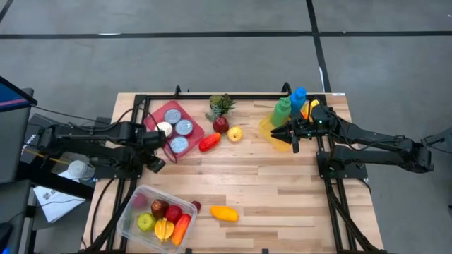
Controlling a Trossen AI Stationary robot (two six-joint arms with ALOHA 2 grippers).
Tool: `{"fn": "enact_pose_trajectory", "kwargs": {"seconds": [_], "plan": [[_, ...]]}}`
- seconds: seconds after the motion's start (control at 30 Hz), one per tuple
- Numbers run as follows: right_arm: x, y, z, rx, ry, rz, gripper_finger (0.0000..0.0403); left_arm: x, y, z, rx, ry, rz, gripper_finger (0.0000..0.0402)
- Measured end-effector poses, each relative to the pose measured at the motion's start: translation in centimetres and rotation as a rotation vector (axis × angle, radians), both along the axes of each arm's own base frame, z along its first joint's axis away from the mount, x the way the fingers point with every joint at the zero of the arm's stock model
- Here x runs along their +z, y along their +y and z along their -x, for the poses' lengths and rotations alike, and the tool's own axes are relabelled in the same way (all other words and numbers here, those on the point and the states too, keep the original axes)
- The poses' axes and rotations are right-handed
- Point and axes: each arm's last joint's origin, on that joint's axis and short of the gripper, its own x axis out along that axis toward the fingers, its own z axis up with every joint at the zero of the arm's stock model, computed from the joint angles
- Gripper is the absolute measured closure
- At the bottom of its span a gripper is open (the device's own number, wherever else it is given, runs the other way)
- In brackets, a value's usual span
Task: Pick & Place Food Item
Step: Put the red tomato into the transparent bin
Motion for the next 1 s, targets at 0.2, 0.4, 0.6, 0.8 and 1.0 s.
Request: {"fn": "enact_pose_trajectory", "kwargs": {"seconds": [0.2, 0.4, 0.6, 0.8, 1.0], "plan": [[0.0, 0.0, 0.0, 0.000, -0.002, 0.001, 0.0305, 0.0, -0.1, -0.2, 0.199, 0.061, 0.072, 0.0249], [0.0, 0.0, 0.0, 0.003, 0.001, -0.001, 0.0305, -0.4, -0.9, -0.9, 0.434, 0.158, 0.180, 0.0270], [0.0, 0.0, 0.0, 0.004, 0.003, -0.002, 0.0305, -0.5, -2.2, -2.7, 0.493, 0.061, 0.210, 0.0291], [-0.1, 0.0, 0.0, 0.006, 0.007, 0.004, 0.0305, -0.1, -2.7, -4.0, 0.552, -0.100, 0.140, 0.0297], [-0.1, 0.1, 0.0, 0.009, 0.008, 0.006, 0.0305, 0.6, -3.4, -2.3, 0.814, 0.012, 0.161, 0.0298]]}}
